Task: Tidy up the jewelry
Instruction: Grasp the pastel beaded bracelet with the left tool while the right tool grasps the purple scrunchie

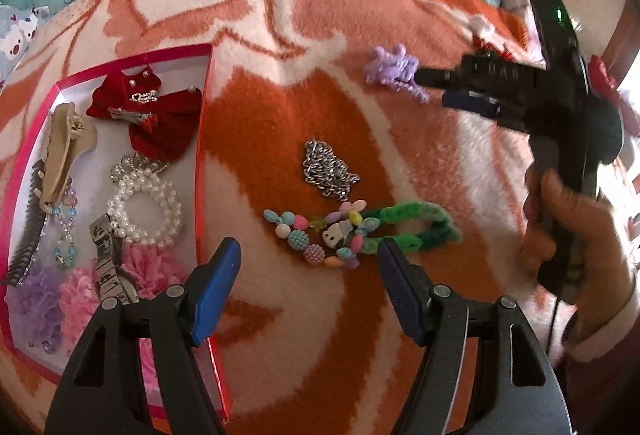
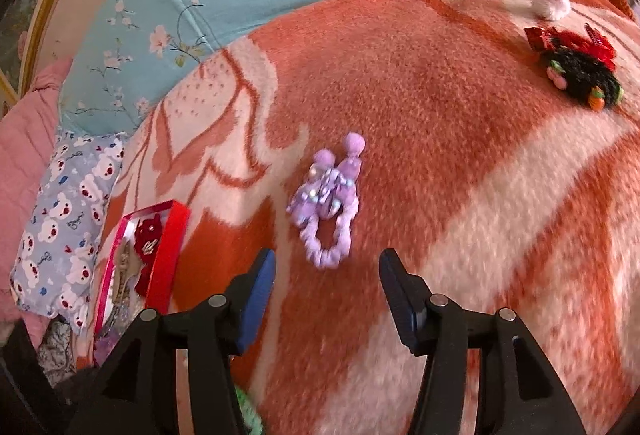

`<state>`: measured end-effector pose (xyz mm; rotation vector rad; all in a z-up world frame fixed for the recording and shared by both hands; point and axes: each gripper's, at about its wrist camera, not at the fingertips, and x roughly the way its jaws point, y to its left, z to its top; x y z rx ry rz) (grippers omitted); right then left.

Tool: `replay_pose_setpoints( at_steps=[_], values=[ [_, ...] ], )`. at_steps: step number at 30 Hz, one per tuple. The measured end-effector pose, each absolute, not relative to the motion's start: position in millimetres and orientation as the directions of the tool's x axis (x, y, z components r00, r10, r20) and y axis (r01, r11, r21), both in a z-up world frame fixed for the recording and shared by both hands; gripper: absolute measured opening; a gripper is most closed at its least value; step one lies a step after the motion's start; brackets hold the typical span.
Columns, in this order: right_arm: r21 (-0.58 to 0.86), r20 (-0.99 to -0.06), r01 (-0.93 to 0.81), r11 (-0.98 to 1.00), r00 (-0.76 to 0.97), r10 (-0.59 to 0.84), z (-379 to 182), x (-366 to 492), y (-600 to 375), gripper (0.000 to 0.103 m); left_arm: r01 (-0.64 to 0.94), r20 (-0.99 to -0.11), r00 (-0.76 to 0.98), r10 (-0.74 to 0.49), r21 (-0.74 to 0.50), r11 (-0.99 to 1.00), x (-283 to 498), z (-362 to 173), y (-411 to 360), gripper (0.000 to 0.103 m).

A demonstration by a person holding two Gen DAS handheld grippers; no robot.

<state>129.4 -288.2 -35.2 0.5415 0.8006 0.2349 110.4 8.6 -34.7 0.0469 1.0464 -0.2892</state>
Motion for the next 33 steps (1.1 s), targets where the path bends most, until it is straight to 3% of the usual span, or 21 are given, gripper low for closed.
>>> replay_pose_setpoints(
  at_steps=[7, 9, 10, 12, 14, 15, 18, 33],
  values=[
    [0.531, -0.628, -0.001, 0.847, 0.671, 0.394, -39, 157, -282, 0.056, 0.294, -0.888, 0.441, -0.134, 0.001, 0.956, 126, -58, -8, 0.070],
    [0.518, -0.639, -0.001, 0.856, 0.665, 0.388, -42, 163, -279, 0.056, 0.316, -0.889, 0.440, -0.128, 0.019, 0.949, 126, -63, -14, 0.065],
    [0.504, -0.646, -0.002, 0.863, 0.663, 0.379, -43, 166, -277, 0.056, 0.327, -0.886, 0.444, -0.137, 0.018, 0.945, 126, -64, -16, 0.052],
    [0.475, -0.658, -0.003, 0.880, 0.663, 0.357, -43, 168, -274, 0.054, 0.342, -0.883, 0.444, -0.154, 0.008, 0.940, 125, -64, -18, 0.043],
    [0.433, -0.672, -0.001, 0.901, 0.666, 0.324, -42, 168, -269, 0.042, 0.365, -0.881, 0.438, -0.179, -0.008, 0.931, 124, -62, -18, 0.010],
    [0.430, -0.674, 0.000, 0.903, 0.665, 0.321, -42, 168, -269, 0.026, 0.367, -0.884, 0.424, -0.198, -0.031, 0.930, 123, -61, -18, 0.011],
    [0.446, -0.663, 0.000, 0.895, 0.672, 0.330, -42, 164, -272, 0.009, 0.364, -0.875, 0.442, -0.196, -0.025, 0.931, 117, -55, -15, 0.010],
    [0.563, -0.538, -0.073, 0.824, 0.724, 0.432, -4, 98, -285, 0.008, 0.298, -0.787, 0.554, -0.271, -0.116, 0.948, 91, 7, 26, 0.010]
  ],
)
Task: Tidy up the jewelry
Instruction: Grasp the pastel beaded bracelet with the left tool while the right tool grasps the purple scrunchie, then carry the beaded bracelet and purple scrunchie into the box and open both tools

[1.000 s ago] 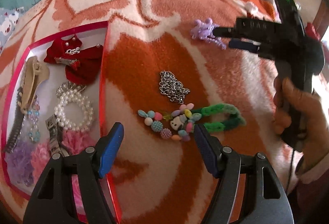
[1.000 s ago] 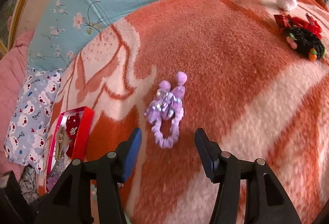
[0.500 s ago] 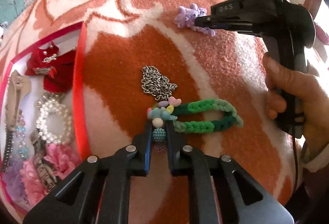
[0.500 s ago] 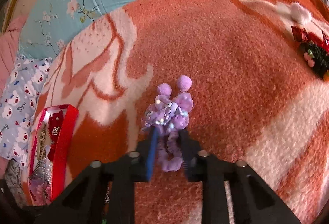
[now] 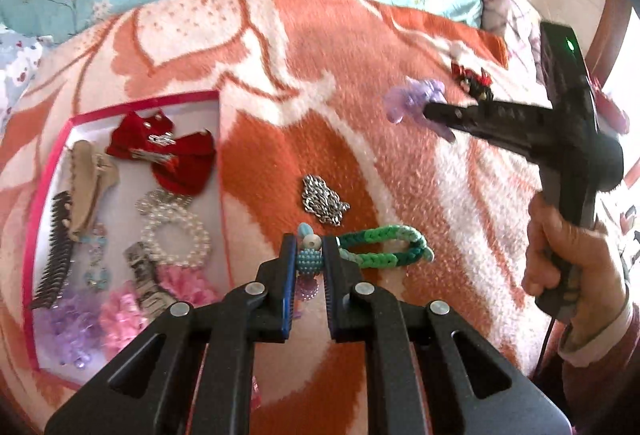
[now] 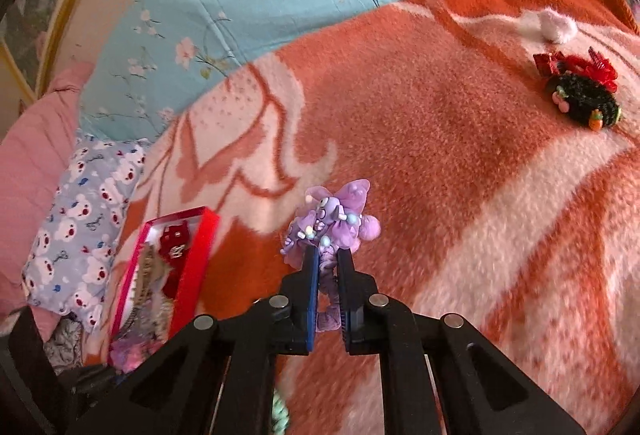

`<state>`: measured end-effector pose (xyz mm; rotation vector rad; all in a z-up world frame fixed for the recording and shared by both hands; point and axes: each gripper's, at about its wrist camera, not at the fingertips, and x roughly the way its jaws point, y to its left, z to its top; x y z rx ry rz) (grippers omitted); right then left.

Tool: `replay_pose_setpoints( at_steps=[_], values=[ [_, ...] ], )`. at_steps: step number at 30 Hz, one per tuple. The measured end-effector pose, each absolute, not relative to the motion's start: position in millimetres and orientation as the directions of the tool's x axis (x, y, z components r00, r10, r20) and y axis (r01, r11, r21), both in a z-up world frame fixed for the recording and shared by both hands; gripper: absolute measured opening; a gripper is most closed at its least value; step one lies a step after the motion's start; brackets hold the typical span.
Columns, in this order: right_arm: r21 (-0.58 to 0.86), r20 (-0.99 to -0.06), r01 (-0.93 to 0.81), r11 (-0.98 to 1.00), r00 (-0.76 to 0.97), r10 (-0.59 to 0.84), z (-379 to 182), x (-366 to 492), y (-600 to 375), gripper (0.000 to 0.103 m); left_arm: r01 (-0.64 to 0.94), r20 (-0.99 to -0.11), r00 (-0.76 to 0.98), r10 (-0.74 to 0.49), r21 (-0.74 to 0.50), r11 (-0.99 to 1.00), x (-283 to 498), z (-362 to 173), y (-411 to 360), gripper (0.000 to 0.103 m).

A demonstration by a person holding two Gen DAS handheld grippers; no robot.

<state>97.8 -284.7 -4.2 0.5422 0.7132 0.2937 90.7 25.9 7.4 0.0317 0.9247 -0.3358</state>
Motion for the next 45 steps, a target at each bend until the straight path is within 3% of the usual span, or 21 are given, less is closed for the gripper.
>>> replay_pose_setpoints(
  at_steps=[21, 45],
  values=[
    [0.579, -0.465, -0.232, 0.782, 0.694, 0.550, 34, 42, -226, 0.008, 0.110, -0.694, 0.688, -0.212, -0.190, 0.976, 65, 50, 118, 0.010],
    [0.549, -0.483, -0.354, 0.757, 0.606, 0.633, 39, 41, -144, 0.008, -0.061, -0.671, 0.729, -0.134, -0.258, 0.964, 56, 49, 199, 0.010]
  ],
)
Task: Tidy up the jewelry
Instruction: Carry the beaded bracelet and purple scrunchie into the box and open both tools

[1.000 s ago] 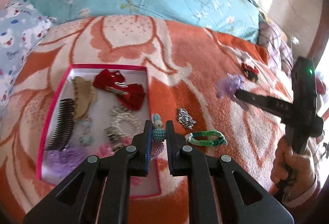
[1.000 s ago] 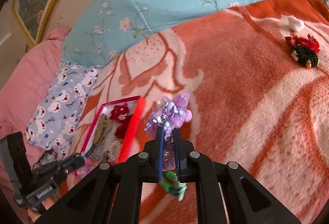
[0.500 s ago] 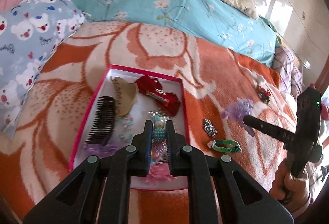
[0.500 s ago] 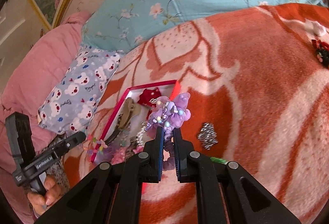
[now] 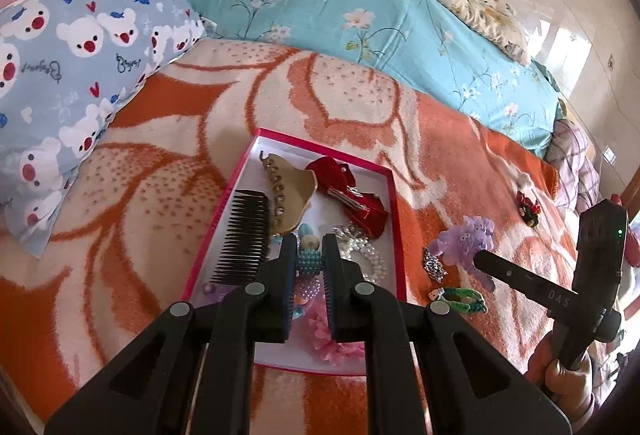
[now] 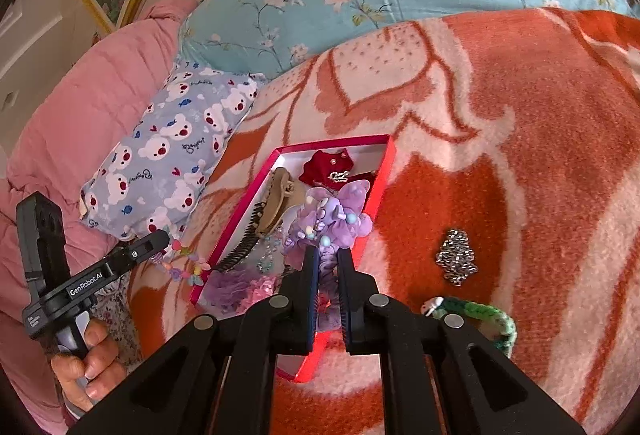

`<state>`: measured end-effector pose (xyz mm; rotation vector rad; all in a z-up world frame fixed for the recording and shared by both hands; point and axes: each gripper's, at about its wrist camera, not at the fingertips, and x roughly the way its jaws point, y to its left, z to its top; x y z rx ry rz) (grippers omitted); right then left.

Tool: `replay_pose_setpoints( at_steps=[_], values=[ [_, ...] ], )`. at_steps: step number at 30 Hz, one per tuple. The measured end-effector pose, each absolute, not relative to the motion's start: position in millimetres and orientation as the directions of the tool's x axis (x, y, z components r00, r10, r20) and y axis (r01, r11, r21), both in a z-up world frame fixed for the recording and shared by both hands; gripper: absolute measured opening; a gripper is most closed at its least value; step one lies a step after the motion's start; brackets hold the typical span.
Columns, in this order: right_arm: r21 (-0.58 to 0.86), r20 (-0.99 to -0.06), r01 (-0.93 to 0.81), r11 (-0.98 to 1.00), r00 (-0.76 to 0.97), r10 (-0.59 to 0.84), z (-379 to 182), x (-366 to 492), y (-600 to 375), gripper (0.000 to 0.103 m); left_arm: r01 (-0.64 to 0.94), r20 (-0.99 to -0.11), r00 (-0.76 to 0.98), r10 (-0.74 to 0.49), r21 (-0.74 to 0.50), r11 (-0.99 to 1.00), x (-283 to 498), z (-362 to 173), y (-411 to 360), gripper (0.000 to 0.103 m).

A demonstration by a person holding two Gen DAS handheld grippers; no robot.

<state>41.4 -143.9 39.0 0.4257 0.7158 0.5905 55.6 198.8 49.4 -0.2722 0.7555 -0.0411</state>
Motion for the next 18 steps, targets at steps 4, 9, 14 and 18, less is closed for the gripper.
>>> replay_pose_setpoints(
  at_steps=[4, 9, 14, 18],
  values=[
    [0.545, -0.486, -0.362, 0.756, 0.597, 0.638, 39, 45, -136, 0.008, -0.073, -0.673, 0.729, -0.127, -0.261, 0.962, 59, 49, 205, 0.010],
    [0.544, -0.492, -0.368, 0.754, 0.588, 0.642, 37, 52, -126, 0.009, -0.078, -0.672, 0.729, -0.134, -0.275, 0.958, 65, 48, 210, 0.010],
    [0.538, -0.506, -0.380, 0.753, 0.569, 0.648, 33, 63, -110, 0.009, -0.062, -0.674, 0.722, -0.157, -0.289, 0.955, 76, 44, 206, 0.010],
    [0.533, -0.519, -0.386, 0.753, 0.554, 0.651, 28, 73, -98, 0.009, -0.044, -0.681, 0.703, -0.205, -0.330, 0.943, 92, 33, 203, 0.010]
  ],
)
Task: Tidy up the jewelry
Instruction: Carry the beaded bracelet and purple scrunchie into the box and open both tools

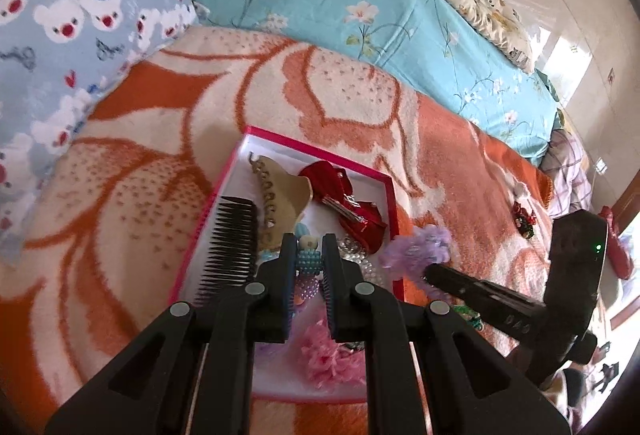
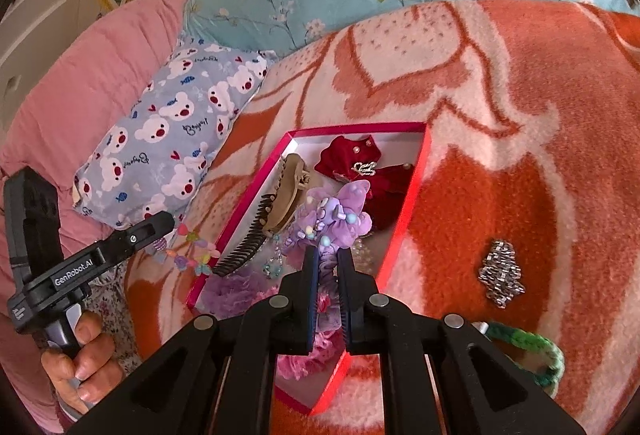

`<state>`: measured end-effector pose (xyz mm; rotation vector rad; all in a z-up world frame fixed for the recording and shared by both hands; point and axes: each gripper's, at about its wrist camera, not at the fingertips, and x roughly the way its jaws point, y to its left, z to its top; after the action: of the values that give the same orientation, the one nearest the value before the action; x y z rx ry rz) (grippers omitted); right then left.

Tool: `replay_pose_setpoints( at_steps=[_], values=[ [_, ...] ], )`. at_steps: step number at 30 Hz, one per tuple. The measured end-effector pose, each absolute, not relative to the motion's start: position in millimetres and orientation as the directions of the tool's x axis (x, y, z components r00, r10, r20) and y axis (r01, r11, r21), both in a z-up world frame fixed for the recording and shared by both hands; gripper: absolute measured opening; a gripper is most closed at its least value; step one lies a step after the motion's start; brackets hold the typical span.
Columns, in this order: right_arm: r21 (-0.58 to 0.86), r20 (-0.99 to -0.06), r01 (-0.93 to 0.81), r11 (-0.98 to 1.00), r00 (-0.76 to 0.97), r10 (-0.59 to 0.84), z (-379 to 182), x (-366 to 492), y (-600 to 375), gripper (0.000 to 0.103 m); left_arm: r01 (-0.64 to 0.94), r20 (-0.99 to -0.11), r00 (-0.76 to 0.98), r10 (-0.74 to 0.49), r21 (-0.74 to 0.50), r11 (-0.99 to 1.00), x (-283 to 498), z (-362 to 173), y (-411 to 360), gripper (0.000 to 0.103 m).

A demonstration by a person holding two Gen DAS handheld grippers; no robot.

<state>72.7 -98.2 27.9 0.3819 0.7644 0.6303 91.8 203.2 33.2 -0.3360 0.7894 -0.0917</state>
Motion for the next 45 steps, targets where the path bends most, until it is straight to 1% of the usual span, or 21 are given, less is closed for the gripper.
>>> replay_pose_setpoints(
  at_steps=[6, 11, 18, 23, 27, 33, 35, 36, 39, 41, 45],
  values=[
    [0.521, -0.546, -0.387, 0.761, 0.535, 0.645, 17, 90, -79, 0.009, -0.039, -0.709, 0.663, -0.242, -0.356, 0.934, 114, 7, 198, 0.010],
    [0.497, -0.577, -0.377, 0.781, 0.528, 0.623, 6, 103, -70, 0.009, -0.067, -0.753, 0.622, -0.216, -0.326, 0.943, 127, -17, 195, 0.010],
    [0.468, -0.610, -0.378, 0.798, 0.516, 0.602, -7, 112, -62, 0.009, -0.113, -0.792, 0.584, -0.176, -0.294, 0.949, 129, -39, 199, 0.010],
    [0.460, -0.616, -0.383, 0.801, 0.512, 0.599, -10, 116, -57, 0.009, -0.130, -0.806, 0.569, -0.162, -0.282, 0.951, 130, -46, 201, 0.010],
    [0.455, -0.620, -0.380, 0.805, 0.514, 0.593, -10, 118, -55, 0.013, -0.141, -0.814, 0.559, -0.158, -0.282, 0.949, 133, -49, 202, 0.010],
    [0.462, -0.620, -0.378, 0.802, 0.509, 0.597, -10, 118, -56, 0.014, -0.146, -0.819, 0.554, -0.149, -0.272, 0.951, 133, -50, 200, 0.011],
    [0.464, -0.621, -0.377, 0.802, 0.508, 0.598, -10, 118, -56, 0.015, -0.147, -0.821, 0.551, -0.152, -0.274, 0.951, 135, -49, 200, 0.012],
    [0.463, -0.620, -0.377, 0.802, 0.508, 0.597, -10, 118, -56, 0.016, -0.146, -0.821, 0.551, -0.152, -0.274, 0.951, 135, -49, 200, 0.013],
    [0.464, -0.616, -0.378, 0.801, 0.513, 0.599, -9, 116, -57, 0.026, -0.145, -0.821, 0.552, -0.149, -0.269, 0.952, 134, -48, 199, 0.014],
    [0.463, -0.618, -0.379, 0.801, 0.510, 0.598, -9, 115, -57, 0.027, -0.144, -0.821, 0.552, -0.148, -0.268, 0.953, 133, -47, 199, 0.014],
    [0.460, -0.618, -0.381, 0.802, 0.511, 0.598, -8, 112, -57, 0.029, -0.140, -0.818, 0.555, -0.152, -0.272, 0.952, 132, -45, 199, 0.020]
  ],
)
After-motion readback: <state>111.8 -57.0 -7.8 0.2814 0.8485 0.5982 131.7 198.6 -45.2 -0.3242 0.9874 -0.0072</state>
